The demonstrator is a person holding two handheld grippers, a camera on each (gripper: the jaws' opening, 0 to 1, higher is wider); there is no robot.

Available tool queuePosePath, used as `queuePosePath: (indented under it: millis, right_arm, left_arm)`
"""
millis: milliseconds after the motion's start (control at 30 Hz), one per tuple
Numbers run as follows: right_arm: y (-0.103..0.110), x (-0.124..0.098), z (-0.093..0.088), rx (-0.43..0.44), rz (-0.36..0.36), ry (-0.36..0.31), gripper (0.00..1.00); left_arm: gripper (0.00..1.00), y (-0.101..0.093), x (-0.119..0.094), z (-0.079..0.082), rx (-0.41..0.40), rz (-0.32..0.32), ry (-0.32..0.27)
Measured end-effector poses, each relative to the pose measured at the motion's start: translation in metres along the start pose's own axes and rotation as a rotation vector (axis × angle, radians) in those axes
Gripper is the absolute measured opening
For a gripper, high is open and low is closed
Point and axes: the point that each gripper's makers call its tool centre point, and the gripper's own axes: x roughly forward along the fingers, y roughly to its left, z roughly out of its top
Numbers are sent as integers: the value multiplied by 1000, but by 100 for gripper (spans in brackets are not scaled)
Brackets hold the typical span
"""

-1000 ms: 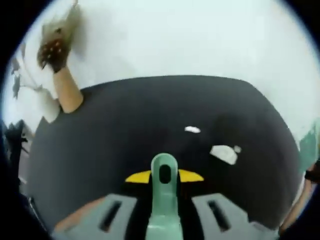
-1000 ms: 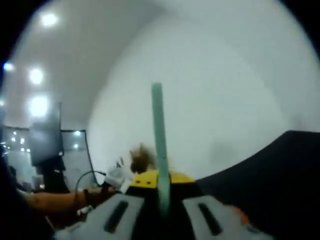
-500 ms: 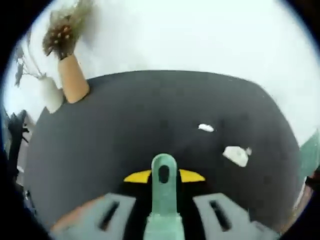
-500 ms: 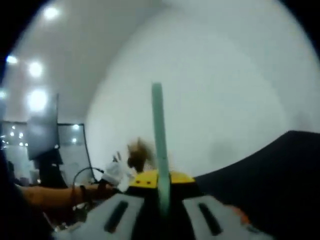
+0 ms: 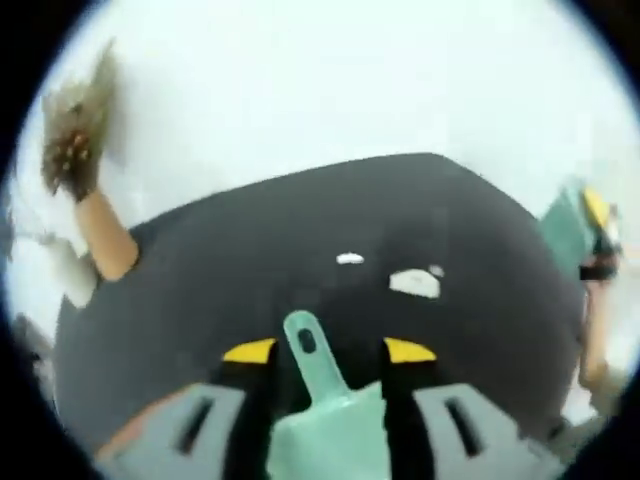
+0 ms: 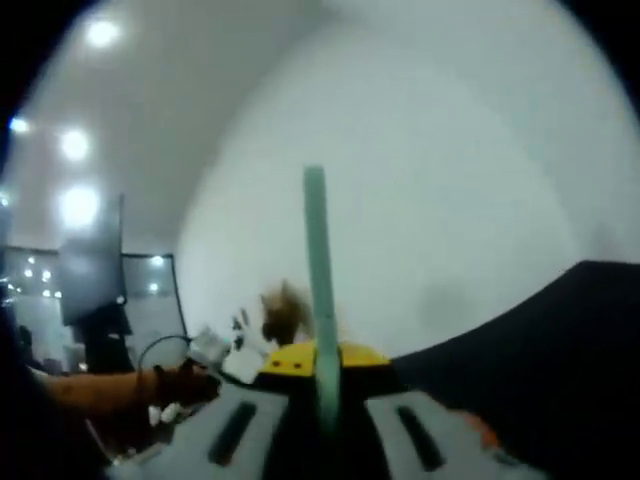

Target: Pick up the broom and sweep the trash on the tabletop into the dustpan.

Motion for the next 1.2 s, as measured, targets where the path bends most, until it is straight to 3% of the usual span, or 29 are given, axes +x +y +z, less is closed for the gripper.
queuePosePath:
  millis: [300, 433, 567, 667, 967, 1200]
  right_arm:
    - [4, -7, -1, -26, 0, 5, 5]
    - [4, -10, 3, -39, -8, 4, 5]
    - [10, -11, 7, -69, -13, 1, 5]
    - [17, -13, 10, -90, -10, -2, 5]
    - [33, -19, 20, -117, 11, -30, 5]
    - [28, -21, 20, -113, 2, -34, 5]
  left_arm:
    - [41, -2, -11, -22, 178, -104, 48]
    - [37, 0, -12, -27, 314, -138, 56]
    - [30, 7, -12, -36, 434, -156, 114]
    - [30, 12, -9, -48, 471, -189, 187]
    - [25, 18, 4, -58, 528, -249, 236]
    - [24, 15, 19, -68, 561, -280, 283]
